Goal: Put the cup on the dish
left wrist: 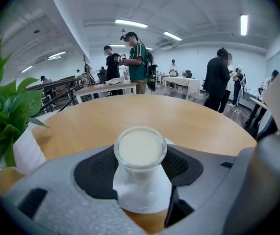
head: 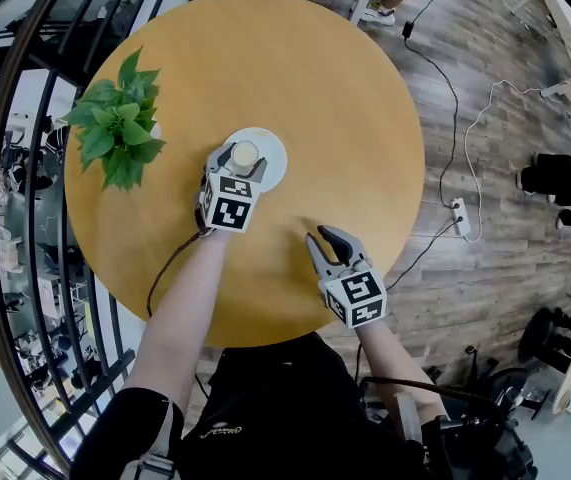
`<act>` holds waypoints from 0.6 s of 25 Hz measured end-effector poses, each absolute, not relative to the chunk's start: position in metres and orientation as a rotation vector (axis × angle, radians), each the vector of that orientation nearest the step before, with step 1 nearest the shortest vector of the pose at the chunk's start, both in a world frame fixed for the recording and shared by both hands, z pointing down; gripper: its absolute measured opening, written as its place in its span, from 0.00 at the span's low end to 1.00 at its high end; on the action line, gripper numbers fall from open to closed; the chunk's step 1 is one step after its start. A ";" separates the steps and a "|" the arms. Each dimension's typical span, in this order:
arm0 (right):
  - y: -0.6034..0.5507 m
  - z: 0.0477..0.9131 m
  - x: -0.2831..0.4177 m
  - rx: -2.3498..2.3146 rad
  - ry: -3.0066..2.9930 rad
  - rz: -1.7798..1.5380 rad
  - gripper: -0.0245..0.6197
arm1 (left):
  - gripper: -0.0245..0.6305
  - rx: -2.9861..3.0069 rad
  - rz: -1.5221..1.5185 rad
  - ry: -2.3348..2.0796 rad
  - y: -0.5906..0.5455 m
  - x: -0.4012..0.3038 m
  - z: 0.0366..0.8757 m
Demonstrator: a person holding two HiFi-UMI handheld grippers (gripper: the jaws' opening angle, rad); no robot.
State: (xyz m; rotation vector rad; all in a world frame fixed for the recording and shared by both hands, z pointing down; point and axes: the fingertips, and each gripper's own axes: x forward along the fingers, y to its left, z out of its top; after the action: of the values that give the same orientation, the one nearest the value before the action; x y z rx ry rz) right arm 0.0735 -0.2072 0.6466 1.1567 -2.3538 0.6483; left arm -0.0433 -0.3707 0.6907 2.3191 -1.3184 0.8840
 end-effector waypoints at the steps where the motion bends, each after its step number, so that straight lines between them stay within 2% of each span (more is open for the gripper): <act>1: -0.206 0.647 0.074 1.156 -2.352 0.648 0.16 | 0.45 2.317 0.874 -1.318 -0.370 -0.044 0.691; 7: -0.203 0.650 0.077 1.161 -2.346 0.658 0.16 | 0.51 2.323 0.834 -1.308 -0.368 -0.042 0.691; 15: -0.201 0.651 0.079 1.170 -2.343 0.660 0.16 | 0.51 2.300 0.836 -1.301 -0.366 -0.042 0.695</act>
State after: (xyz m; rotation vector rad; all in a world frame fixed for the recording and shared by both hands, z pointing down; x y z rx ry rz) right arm 0.0786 -0.2010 0.6512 1.1702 -2.3431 0.6605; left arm -0.0425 -0.3658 0.6954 2.3000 -1.3009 0.8356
